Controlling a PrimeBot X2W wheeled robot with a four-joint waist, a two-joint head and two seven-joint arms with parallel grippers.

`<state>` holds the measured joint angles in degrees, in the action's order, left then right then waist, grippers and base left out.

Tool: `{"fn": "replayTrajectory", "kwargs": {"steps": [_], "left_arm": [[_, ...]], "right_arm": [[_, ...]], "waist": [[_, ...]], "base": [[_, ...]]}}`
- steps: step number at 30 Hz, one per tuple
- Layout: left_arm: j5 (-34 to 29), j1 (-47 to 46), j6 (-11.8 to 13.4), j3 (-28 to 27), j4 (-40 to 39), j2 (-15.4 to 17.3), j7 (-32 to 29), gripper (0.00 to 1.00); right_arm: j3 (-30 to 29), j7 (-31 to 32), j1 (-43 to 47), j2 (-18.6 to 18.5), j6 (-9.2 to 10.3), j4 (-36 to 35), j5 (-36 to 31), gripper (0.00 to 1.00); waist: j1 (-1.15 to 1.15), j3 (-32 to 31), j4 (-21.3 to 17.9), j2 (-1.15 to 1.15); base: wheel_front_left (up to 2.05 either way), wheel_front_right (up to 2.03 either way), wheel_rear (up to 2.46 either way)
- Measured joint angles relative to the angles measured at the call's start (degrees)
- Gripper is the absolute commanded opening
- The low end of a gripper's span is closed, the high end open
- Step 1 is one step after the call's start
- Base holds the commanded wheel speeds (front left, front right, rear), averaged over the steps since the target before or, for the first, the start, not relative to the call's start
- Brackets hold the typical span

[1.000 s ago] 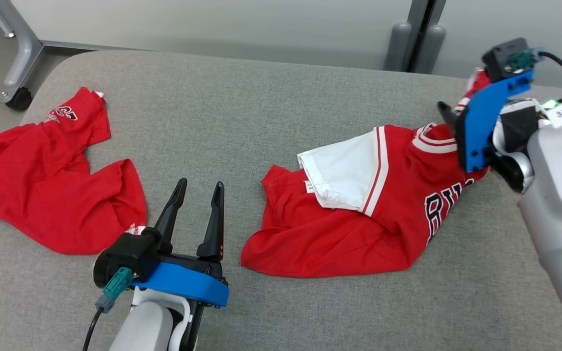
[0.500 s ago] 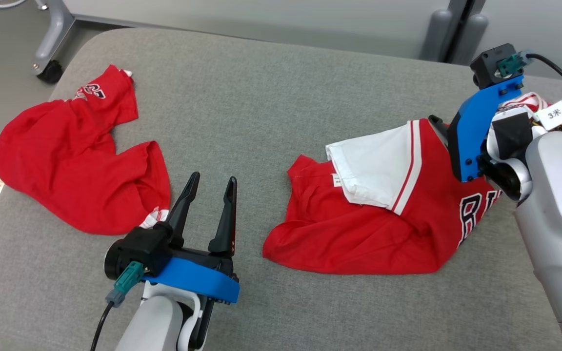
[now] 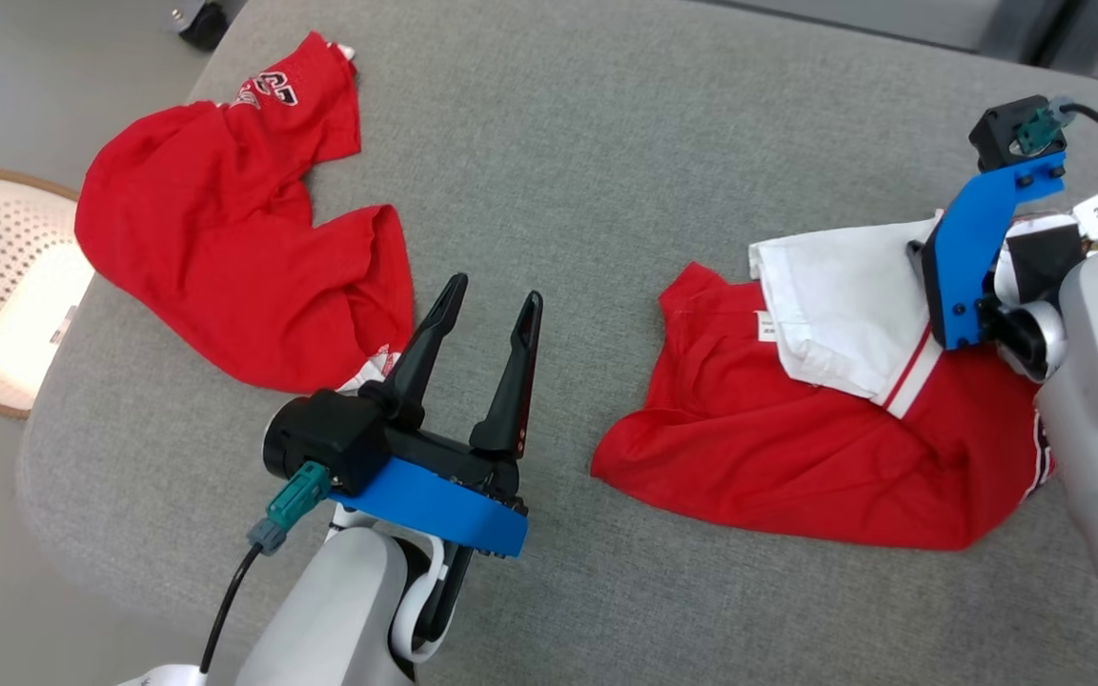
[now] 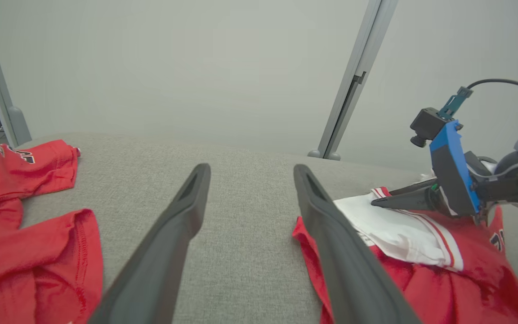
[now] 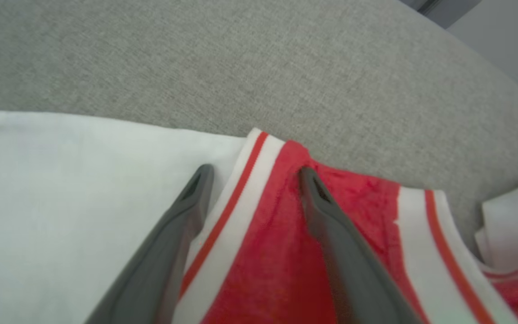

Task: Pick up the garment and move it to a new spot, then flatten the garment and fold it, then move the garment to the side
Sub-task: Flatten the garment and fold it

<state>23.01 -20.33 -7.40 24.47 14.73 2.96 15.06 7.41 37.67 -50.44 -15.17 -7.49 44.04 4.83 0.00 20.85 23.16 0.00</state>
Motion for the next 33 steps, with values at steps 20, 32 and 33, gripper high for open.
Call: {"fn": "replayTrajectory", "kwargs": {"steps": [20, 32, 33], "left_arm": [[-2.5, 1.2, 0.2, -4.3, 2.7, 0.0, 0.0, 1.00], [-4.0, 8.1, 0.2, -11.4, 2.4, 0.9, 0.0, 1.00], [-4.0, 8.6, 0.2, -11.9, 2.2, 1.0, 0.0, 1.00]], "right_arm": [[7.8, -16.8, 3.6, -0.2, 0.00, -12.9, 12.7, 0.00], [-9.4, -13.5, 39.7, 2.4, 0.01, -47.9, 13.9, 0.00], [-10.3, -13.1, 42.0, 3.4, 0.01, -49.3, 13.2, 0.00]], "waist": [[0.01, -3.2, -5.6, 0.00], [-0.01, -8.9, -17.1, 0.00], [0.00, -9.3, -18.0, 0.00]], "base": [[0.00, 0.00, 0.00], [0.00, 0.00, 0.00], [0.00, 0.00, 0.00]]}}
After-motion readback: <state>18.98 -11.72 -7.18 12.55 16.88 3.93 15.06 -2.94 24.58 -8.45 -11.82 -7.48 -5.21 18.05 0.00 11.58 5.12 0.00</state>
